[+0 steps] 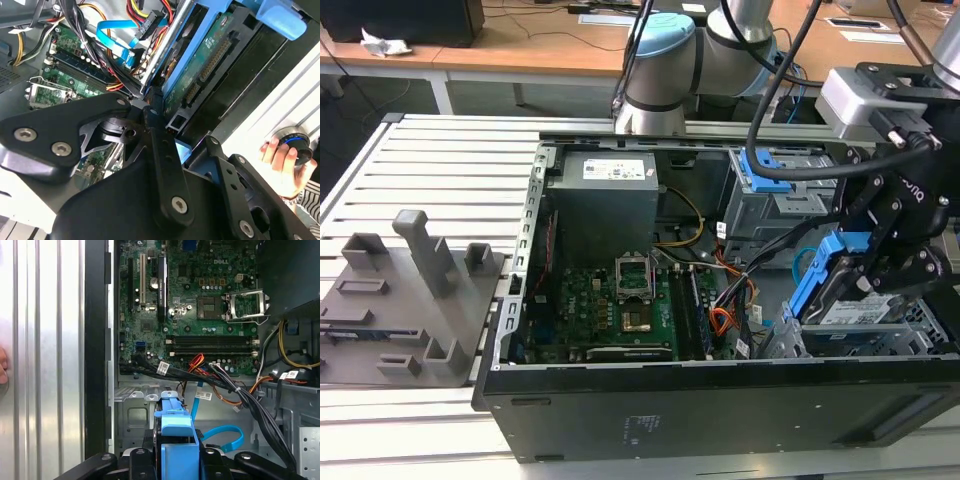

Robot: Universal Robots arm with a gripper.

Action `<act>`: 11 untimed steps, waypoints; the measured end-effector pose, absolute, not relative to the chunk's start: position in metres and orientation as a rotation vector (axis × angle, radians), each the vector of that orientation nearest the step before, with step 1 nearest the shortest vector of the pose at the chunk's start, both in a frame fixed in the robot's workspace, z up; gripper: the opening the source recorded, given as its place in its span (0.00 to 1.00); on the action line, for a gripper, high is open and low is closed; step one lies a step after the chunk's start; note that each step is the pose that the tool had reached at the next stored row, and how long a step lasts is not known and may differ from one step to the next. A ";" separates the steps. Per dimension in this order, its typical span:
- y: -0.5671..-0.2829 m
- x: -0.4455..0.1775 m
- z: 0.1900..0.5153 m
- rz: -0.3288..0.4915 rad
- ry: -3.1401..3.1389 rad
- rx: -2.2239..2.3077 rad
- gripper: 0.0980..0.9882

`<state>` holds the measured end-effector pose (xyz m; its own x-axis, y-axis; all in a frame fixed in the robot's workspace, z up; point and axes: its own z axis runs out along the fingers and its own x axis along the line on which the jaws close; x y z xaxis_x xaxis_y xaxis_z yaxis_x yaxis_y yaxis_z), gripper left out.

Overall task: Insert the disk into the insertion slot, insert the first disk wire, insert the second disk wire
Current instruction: 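Insert the disk into the insertion slot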

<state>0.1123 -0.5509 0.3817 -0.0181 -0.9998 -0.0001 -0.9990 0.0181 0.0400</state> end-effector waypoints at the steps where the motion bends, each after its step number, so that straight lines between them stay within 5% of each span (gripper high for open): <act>1: -0.551 0.112 0.382 -0.044 -2.221 2.181 0.30; 11: -0.551 0.112 0.381 -0.044 -2.221 2.181 0.30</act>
<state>0.1123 -0.5509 0.3813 -0.0181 -0.9998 -0.0001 -0.9990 0.0181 0.0399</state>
